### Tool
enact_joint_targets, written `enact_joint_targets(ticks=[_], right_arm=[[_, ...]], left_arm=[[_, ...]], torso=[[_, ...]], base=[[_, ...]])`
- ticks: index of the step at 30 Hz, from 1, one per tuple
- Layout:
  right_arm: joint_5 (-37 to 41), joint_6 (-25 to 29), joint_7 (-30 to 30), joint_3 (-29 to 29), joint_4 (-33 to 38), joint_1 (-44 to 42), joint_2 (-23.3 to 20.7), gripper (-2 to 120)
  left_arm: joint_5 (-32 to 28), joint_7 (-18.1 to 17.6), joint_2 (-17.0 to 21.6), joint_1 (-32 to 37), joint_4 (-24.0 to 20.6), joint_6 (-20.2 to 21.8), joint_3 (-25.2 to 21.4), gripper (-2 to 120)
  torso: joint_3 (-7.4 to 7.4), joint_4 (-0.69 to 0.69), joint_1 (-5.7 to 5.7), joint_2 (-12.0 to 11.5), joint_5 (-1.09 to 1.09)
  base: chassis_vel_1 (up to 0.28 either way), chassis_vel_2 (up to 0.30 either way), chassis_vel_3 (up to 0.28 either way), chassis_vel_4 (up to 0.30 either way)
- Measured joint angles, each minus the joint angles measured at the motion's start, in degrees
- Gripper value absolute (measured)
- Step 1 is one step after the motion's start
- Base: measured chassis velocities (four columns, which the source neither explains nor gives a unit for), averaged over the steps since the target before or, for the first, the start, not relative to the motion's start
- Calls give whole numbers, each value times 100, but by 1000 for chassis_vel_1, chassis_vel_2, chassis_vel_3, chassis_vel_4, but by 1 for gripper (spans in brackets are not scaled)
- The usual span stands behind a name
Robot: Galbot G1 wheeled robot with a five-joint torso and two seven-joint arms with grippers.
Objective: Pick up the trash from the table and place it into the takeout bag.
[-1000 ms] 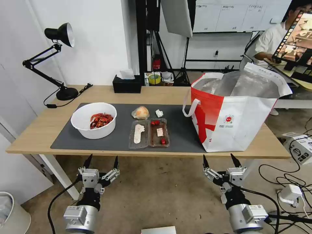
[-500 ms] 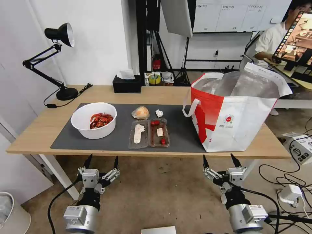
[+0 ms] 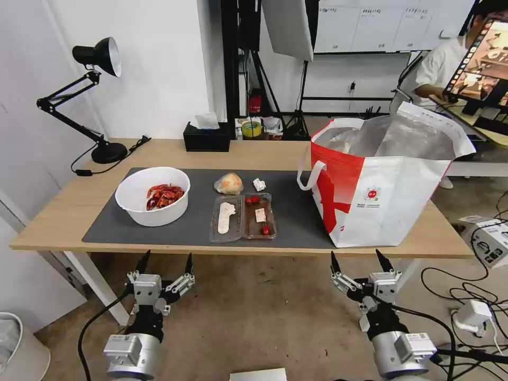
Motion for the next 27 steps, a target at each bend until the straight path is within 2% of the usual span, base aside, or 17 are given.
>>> enact_joint_targets(ticks=[1, 3, 4, 7, 8, 11, 13, 15, 20, 27], right_arm=[[0, 0, 0, 0, 0, 0, 0, 100], [54, 535, 109, 166, -277, 398, -271, 100], [54, 535, 109, 166, -277, 398, -271, 100], [126, 1269, 263, 395, -658, 941, -647, 100], [126, 1269, 263, 395, -658, 941, -647, 100], [162, 1642, 221, 451, -963, 1116, -749, 100], [168, 1676, 199, 434, -1000, 1119, -749, 100], [190, 1711, 159, 339, -1058, 1122, -731, 100], [196, 1711, 147, 205, -1076, 1121, -672, 100], [199, 1677, 148, 166, -1077, 1176, -680, 100]], left_arm=[[0, 0, 0, 0, 0, 0, 0, 100], [-3, -24, -41, -272, 247, -497, 45, 100], [-3, -24, -41, -272, 247, -497, 45, 100], [-6, -59, -98, -648, 595, -1182, 101, 100], [-6, -59, -98, -648, 595, -1182, 101, 100], [-9, -92, -153, -1000, 917, -1825, 159, 100], [-10, -99, -163, -1075, 984, -1954, 166, 100], [-41, -40, -175, -1266, 1212, -2356, 204, 100], [-134, 249, -61, -1265, 1412, -2522, 228, 100], [-204, 278, -23, -1246, 1400, -2512, 241, 100]], torso=[[0, 0, 0, 0, 0], [1, 0, 1, 0, 2], [1, 0, 1, 0, 2], [1, 0, 1, 0, 1], [1, 0, 1, 0, 1], [2, -1, 1, -1, 2], [1, -1, 2, -1, 4], [0, -1, 2, -1, 0], [0, 0, 1, -1, 1], [0, 0, 1, -1, -1]], base=[[0, 0, 0, 0], [0, 0, 0, 0], [0, 0, 0, 0], [0, 0, 0, 0], [0, 0, 0, 0], [0, 0, 0, 0], [0, 0, 0, 0], [0, 0, 0, 0], [0, 0, 0, 0], [0, 0, 0, 0]])
